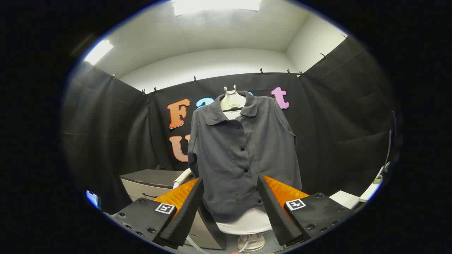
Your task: Iron the clothes twice with a garment steamer, once on the left side and once on the right side.
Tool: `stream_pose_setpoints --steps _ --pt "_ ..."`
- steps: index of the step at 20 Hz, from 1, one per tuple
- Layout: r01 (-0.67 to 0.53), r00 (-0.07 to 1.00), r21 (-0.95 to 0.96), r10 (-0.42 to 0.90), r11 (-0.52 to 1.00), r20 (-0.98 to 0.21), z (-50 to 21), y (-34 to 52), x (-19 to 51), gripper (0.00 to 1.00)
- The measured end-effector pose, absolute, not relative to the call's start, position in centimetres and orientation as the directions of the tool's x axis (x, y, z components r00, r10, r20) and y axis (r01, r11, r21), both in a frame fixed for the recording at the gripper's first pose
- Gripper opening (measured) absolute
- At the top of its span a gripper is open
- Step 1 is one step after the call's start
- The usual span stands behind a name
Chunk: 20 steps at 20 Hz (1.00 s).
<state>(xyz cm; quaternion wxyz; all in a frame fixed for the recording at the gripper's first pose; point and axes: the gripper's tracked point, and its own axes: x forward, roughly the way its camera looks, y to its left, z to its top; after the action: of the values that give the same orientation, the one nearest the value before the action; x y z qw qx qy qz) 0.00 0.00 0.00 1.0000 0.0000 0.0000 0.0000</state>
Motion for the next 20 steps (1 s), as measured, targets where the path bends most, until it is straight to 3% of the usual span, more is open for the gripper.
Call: stream_pose_setpoints --steps 20 --pt "0.01 1.0 -0.025 -0.01 1.0 0.004 -0.3 0.4 2.3 0.98"
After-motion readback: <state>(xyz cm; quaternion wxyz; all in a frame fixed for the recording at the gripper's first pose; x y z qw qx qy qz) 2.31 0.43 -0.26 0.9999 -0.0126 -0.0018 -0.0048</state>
